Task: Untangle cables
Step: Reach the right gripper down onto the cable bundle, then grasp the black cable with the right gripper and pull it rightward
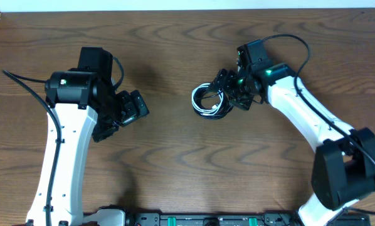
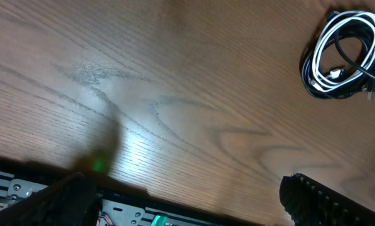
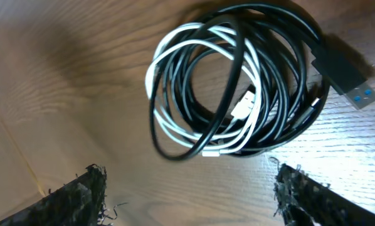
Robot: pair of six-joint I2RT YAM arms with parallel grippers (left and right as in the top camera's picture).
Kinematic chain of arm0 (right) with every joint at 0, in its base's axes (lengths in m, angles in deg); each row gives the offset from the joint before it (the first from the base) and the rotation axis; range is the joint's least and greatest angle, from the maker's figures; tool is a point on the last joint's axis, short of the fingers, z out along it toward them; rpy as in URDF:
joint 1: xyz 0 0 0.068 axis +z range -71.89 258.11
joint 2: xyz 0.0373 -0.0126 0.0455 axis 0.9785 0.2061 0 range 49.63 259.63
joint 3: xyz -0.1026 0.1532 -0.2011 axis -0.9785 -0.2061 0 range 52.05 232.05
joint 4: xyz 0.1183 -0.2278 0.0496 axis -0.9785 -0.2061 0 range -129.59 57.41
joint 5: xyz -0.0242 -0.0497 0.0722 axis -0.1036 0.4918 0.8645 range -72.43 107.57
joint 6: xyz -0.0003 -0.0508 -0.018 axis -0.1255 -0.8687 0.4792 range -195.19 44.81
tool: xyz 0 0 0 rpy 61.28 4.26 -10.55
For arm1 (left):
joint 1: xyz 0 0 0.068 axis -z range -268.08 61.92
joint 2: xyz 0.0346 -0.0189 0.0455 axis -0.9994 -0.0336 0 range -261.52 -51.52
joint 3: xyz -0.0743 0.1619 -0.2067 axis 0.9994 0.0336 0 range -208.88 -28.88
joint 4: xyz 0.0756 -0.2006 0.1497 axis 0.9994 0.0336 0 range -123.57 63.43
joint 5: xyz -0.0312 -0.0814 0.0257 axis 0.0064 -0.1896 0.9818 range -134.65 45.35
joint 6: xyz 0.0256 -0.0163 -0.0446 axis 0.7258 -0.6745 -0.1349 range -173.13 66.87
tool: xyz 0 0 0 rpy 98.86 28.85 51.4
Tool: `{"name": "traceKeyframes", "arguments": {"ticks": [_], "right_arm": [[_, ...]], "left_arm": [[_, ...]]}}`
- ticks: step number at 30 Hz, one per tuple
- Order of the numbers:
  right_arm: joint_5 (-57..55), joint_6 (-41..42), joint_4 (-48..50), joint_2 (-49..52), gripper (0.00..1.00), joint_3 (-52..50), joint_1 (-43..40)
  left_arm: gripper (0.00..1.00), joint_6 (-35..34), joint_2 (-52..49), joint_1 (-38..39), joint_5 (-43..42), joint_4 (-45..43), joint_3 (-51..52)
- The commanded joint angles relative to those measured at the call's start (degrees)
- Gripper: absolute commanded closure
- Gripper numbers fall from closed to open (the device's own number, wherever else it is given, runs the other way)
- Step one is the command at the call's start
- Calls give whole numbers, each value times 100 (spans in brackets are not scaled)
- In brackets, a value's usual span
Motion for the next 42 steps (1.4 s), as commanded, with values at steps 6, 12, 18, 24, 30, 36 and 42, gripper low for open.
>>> {"name": "traceKeyframes", "arguments": {"ticks": [6,12,18,24,30,36,42], "right_arm": [[-280,345,365,527,27,111,282],[-284,365,774,557,57,114,358],[-238,365,772,531,99,146,317],[278,70,664,96,99,715,271],[275,-435,487,-905,99,1541,273],[-459,-481,562,-1950,99,2059,273],[-859,-1408,264,-2321,99,2055,437]], "left_arm": [[1,-52,-2,-22,59,17,-2],[1,-52,-2,-22,59,17,-2],[1,-52,-2,-22,59,17,-2],[1,-52,-2,-22,59,17,-2],[1,-52,-2,-22,59,17,-2],[1,-52,-2,-22,59,17,-2],[1,-52,-2,-22,59,17,-2]]}}
